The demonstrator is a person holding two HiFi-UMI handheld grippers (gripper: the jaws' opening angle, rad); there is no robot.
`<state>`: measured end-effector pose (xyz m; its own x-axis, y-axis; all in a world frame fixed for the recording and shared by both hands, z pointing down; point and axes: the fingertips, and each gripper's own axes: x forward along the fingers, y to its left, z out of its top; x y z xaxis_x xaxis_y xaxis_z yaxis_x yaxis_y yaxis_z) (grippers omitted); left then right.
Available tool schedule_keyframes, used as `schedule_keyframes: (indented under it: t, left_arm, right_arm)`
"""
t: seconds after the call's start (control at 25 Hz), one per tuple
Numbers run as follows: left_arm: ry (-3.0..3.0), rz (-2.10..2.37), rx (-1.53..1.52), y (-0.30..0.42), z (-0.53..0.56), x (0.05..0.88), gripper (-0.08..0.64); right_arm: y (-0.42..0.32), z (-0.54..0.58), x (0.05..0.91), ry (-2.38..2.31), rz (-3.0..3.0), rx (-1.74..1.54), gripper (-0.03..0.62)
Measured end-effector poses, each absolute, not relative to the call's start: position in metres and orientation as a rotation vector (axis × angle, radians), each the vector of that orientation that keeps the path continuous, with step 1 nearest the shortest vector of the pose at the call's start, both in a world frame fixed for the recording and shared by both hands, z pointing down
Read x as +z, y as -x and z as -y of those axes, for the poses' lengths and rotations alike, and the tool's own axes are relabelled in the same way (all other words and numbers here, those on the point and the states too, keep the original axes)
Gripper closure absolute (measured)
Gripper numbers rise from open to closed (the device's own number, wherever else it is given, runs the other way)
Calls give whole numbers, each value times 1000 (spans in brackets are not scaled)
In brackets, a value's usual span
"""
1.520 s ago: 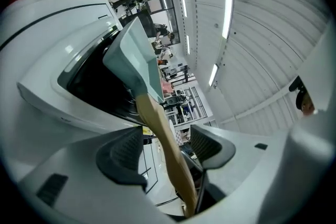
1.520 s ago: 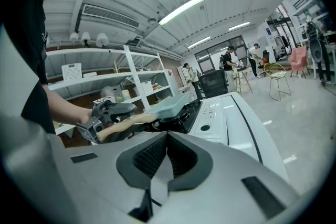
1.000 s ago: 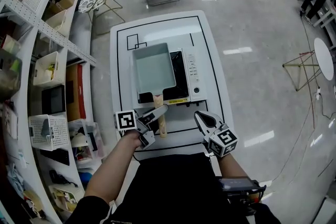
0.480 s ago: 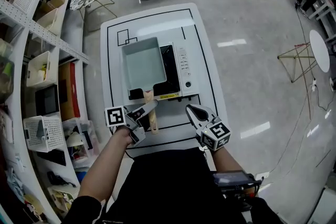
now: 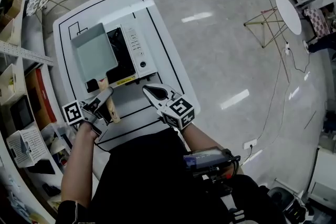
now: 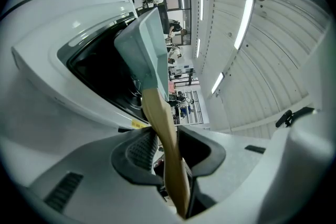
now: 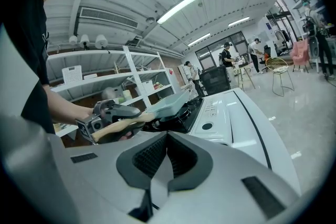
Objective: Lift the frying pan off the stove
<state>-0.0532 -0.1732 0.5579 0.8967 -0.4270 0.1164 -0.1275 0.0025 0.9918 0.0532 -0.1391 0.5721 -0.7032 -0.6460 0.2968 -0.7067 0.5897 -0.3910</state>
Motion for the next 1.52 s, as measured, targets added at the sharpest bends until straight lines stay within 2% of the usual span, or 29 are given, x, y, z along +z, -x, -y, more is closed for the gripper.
schedule_keyframes:
  t: [1.52]
  left_arm:
    - [-1598,426,-283,52,171,551,439]
  right_arm:
    - [-59,133,575,-1106,2707,772,568]
